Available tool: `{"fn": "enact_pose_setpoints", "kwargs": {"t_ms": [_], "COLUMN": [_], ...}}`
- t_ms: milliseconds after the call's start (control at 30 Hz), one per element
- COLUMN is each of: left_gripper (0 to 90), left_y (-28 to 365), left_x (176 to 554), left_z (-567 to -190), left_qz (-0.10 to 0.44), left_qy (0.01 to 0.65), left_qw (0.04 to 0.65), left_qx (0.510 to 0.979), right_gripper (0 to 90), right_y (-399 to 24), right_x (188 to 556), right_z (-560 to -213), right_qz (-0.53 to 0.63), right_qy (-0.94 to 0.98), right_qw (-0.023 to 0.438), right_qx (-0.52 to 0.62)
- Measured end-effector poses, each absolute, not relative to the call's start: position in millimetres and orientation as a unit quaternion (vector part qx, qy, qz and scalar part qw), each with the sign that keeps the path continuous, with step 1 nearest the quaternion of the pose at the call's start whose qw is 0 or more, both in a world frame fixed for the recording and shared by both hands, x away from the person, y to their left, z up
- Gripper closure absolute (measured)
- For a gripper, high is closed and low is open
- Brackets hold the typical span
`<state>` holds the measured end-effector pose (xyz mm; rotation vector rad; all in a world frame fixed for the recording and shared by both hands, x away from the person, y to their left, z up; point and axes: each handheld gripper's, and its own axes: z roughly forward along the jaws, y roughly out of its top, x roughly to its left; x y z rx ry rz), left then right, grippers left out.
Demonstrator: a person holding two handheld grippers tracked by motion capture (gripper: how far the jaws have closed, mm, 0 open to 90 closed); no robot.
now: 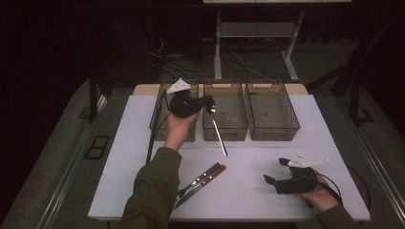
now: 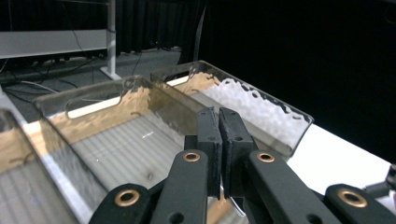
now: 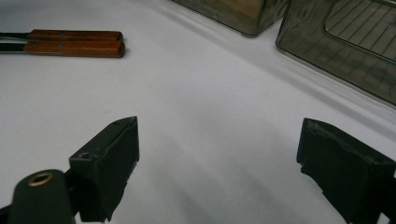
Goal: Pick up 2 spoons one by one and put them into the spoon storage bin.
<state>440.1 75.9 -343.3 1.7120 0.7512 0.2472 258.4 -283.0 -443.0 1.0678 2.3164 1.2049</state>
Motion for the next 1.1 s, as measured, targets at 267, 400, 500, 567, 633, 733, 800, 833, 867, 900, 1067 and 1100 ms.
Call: {"fn": "enact_pose_setpoints", "kwargs": {"t_ms": [267, 400, 500, 567, 633, 733, 800, 833, 867, 900, 1067, 1100], "left_gripper": [87.5, 87.5, 87.5, 87.5, 87.5, 87.5, 87.5, 87.5, 87.5, 87.5, 87.4, 87.4], "left_y": [49, 37, 31, 28, 25, 22, 21, 21, 22, 22, 17, 14], "left_x": [465, 478, 488, 493, 499, 507, 512, 515, 517, 519, 524, 523], "left_z": [-331, -330, -330, -328, -327, -327, -329, -331, -333, -334, -347, -349], "left_qz": [0.118, 0.120, 0.123, 0.123, 0.127, 0.137, 0.141, 0.142, 0.142, 0.144, 0.141, 0.145], "left_qy": [0.318, 0.324, 0.331, 0.337, 0.342, 0.348, 0.352, 0.356, 0.361, 0.365, 0.378, 0.376], "left_qw": [0.582, 0.580, 0.584, 0.588, 0.588, 0.579, 0.576, 0.575, 0.574, 0.570, 0.555, 0.546], "left_qx": [0.739, 0.737, 0.731, 0.725, 0.722, 0.724, 0.725, 0.723, 0.721, 0.722, 0.727, 0.735], "right_gripper": [13.1, 13.1, 13.1, 13.1, 13.1, 13.1, 13.2, 13.1, 13.1, 13.1, 13.1, 13.1], "right_y": [-283, -283, -283, -283, -283, -283, -284, -284, -284, -284, -284, -284], "right_x": [258, 257, 257, 257, 256, 256, 256, 256, 256, 256, 255, 255], "right_z": [-442, -442, -441, -441, -441, -441, -441, -441, -441, -440, -439, -439], "right_qz": [0.424, 0.425, 0.426, 0.425, 0.426, 0.427, 0.427, 0.428, 0.427, 0.426, 0.428, 0.428], "right_qy": [0.810, 0.810, 0.810, 0.811, 0.811, 0.810, 0.810, 0.810, 0.811, 0.811, 0.810, 0.810], "right_qw": [0.159, 0.161, 0.160, 0.160, 0.161, 0.161, 0.162, 0.162, 0.163, 0.164, 0.165, 0.165], "right_qx": [0.373, 0.371, 0.371, 0.369, 0.368, 0.368, 0.367, 0.367, 0.366, 0.366, 0.366, 0.365]}}
